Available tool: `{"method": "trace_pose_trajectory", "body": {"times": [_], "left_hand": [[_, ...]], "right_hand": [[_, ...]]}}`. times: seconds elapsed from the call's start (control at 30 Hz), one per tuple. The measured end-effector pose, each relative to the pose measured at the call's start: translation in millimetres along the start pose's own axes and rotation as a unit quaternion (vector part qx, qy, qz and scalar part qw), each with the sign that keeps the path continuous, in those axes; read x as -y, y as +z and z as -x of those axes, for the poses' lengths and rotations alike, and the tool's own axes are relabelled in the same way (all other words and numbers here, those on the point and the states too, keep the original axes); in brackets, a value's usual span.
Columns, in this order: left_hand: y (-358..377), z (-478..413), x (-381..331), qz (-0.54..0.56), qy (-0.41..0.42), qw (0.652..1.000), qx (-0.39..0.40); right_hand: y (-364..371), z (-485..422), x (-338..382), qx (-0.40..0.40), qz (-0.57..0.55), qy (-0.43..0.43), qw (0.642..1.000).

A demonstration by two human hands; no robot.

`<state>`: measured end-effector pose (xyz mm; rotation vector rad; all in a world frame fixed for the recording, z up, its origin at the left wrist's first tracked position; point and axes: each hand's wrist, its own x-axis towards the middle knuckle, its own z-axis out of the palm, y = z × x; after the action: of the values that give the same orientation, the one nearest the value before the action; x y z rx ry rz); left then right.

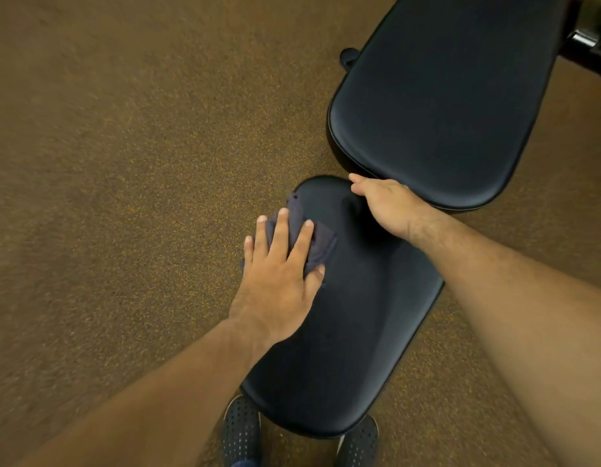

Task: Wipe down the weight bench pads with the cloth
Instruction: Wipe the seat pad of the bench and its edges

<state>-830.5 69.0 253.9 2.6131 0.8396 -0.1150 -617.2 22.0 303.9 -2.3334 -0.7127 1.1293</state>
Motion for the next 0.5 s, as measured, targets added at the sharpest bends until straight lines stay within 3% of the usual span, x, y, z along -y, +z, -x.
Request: {"method": "trace_pose_trajectory", "body": {"times": [0.2,0.3,0.5], "left_hand": [[0,-13,-10,-0.081,0.016,0.997,-0.002],[0,-41,-28,-0.118,0.005,0.993,0.002],[0,-44,-39,-0.104,0.007,0.995,0.004]], "right_hand": [[-6,-2,-6,0.025,-0.009,-0.016,1.0],[-7,-6,-11,-0.001,-0.063,0.015,0.998],[-14,-1,-20,-0.013,-0.149,0.029,0.988]]}}
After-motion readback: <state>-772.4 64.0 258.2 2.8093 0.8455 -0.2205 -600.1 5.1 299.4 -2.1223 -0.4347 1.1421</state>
